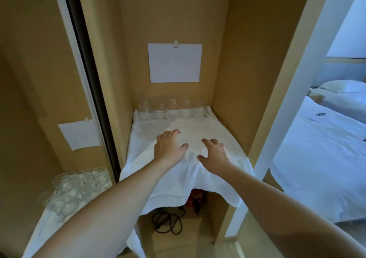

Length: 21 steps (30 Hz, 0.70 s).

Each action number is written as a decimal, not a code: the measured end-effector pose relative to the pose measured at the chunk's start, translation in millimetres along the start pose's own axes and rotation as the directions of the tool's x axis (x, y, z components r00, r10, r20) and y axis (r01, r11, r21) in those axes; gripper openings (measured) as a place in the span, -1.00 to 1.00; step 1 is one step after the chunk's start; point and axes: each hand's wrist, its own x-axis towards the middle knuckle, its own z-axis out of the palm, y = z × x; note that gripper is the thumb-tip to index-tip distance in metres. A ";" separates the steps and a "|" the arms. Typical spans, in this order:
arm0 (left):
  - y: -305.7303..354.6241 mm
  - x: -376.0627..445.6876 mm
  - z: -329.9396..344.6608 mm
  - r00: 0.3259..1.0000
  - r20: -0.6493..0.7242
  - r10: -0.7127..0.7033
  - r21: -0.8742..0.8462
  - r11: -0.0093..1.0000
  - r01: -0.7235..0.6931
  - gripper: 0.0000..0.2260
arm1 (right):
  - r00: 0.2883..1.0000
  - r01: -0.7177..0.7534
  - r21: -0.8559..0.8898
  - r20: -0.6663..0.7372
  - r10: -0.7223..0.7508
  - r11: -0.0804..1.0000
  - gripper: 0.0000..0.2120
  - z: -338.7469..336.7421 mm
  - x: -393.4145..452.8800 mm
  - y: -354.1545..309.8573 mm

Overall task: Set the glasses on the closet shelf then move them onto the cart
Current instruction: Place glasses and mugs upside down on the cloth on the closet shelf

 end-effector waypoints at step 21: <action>-119.0 -135.2 -98.8 0.980 -0.118 -0.161 0.025 0.986 0.165 -0.48 | 0.980 0.154 0.077 0.117 -0.162 0.985 -0.38 71.4 -93.2 -142.1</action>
